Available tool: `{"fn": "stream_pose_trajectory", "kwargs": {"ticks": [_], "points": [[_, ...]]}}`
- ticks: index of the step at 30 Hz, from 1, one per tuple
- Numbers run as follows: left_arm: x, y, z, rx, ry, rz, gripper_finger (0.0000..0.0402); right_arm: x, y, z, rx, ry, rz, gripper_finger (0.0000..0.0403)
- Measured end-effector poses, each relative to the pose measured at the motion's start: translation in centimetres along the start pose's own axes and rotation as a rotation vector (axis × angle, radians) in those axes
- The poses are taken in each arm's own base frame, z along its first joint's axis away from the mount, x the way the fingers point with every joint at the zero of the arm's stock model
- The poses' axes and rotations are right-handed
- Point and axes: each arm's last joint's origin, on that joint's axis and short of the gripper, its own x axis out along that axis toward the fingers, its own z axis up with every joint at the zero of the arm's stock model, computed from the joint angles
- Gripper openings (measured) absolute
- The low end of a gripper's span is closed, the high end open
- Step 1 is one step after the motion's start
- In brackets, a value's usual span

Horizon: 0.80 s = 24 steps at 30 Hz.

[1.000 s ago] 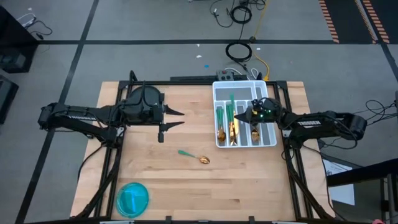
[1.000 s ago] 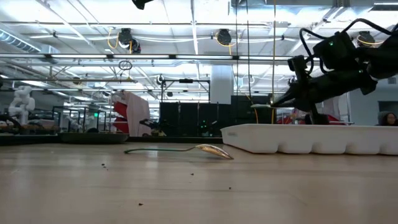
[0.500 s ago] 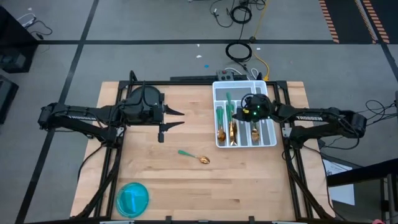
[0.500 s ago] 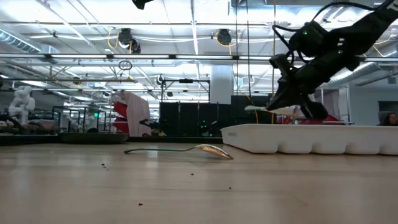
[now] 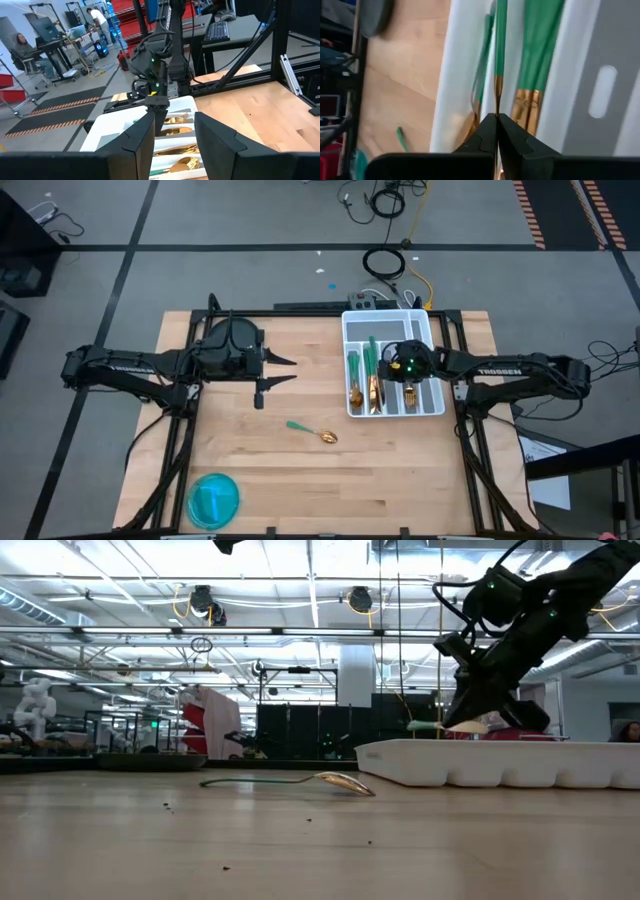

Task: Sort silverware
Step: Put the green knife on the silverware tray with the other green knives

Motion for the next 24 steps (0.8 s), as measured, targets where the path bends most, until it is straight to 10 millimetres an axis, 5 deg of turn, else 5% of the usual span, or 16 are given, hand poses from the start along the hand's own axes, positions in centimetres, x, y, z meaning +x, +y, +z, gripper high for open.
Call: {"fn": "stream_pose_trajectory", "kwargs": {"ticks": [24], "points": [[0.0, 0.0, 0.01, 0.002, -0.001, 0.0, 0.0145, 0.78, -0.47, -0.69, 0.035, 0.015, -0.076, 0.0]]}}
